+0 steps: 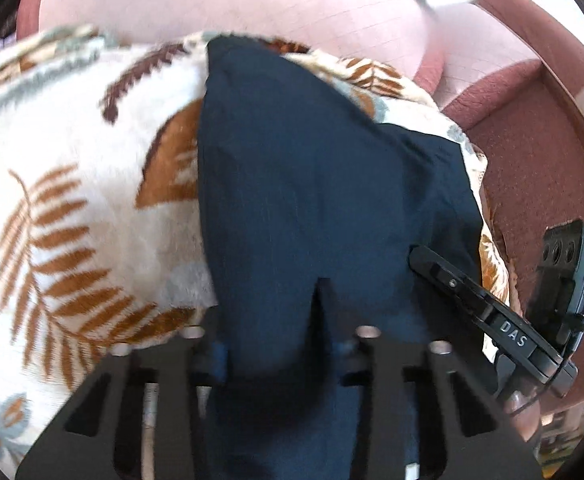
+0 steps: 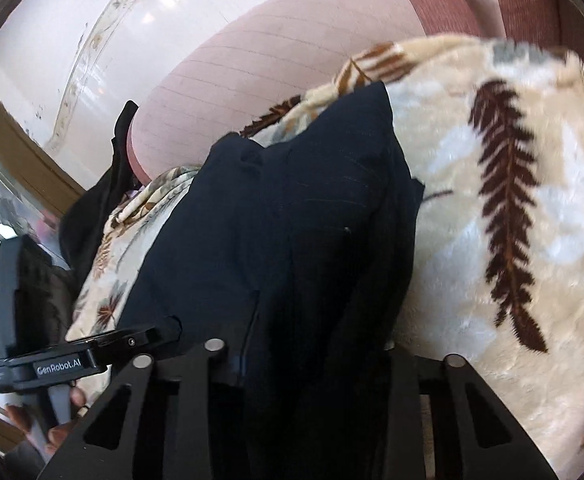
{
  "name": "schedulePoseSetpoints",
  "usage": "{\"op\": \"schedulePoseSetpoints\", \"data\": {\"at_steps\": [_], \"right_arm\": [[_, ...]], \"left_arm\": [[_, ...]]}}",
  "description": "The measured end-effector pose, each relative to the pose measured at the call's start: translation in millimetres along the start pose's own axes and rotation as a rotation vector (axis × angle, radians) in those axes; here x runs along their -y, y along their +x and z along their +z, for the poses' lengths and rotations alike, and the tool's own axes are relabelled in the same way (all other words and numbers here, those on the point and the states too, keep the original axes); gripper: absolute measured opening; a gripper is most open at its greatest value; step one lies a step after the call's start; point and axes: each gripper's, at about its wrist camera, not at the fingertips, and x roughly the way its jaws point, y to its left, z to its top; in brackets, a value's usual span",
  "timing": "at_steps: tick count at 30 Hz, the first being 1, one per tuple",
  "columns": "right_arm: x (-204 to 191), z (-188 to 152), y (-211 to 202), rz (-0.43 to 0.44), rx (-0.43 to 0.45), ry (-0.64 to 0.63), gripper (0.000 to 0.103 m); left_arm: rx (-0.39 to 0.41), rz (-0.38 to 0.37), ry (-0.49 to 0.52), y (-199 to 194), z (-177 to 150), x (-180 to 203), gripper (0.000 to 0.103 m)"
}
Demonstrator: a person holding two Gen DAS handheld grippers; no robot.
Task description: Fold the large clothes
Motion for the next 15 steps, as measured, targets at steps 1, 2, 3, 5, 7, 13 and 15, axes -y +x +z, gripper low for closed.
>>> {"op": "schedulePoseSetpoints", "data": {"at_steps": [1, 2, 3, 5, 7, 13, 15], "right_arm": [[-3, -1, -3, -0.005, 0.01, -0.002, 0.03], [-6, -1, -6, -0.008, 0.023, -0.002, 0.029], [-10, -2, -10, -0.01, 0.036, 0.0, 0.028], [-16, -5, -15, -0.012, 0.046, -0.003, 0.027], [-23, -10, -22, -0.015, 0.047, -0.003, 0.027], [-56, -34, -37, 0.007, 0.037, -0.009, 0.027], [-73, -44, -39, 0.029, 0.029, -0.017, 0.027]], "left_arm": [[0.01, -0.001, 0.009, -5, 0, 2, 0.023], [0.015, -0.002, 0.011, -9, 0, 2, 0.021], [0.017, -0.002, 0.009, -12, 0, 2, 0.02], [0.022, -0.001, 0.003, -16, 1, 3, 0.02], [0.028, 0.004, -0.002, -25, -3, 1, 0.02], [0.053, 0.006, -0.031, -61, -27, -17, 0.02], [0.059, 0.018, -0.051, -78, -40, -33, 0.02]]}}
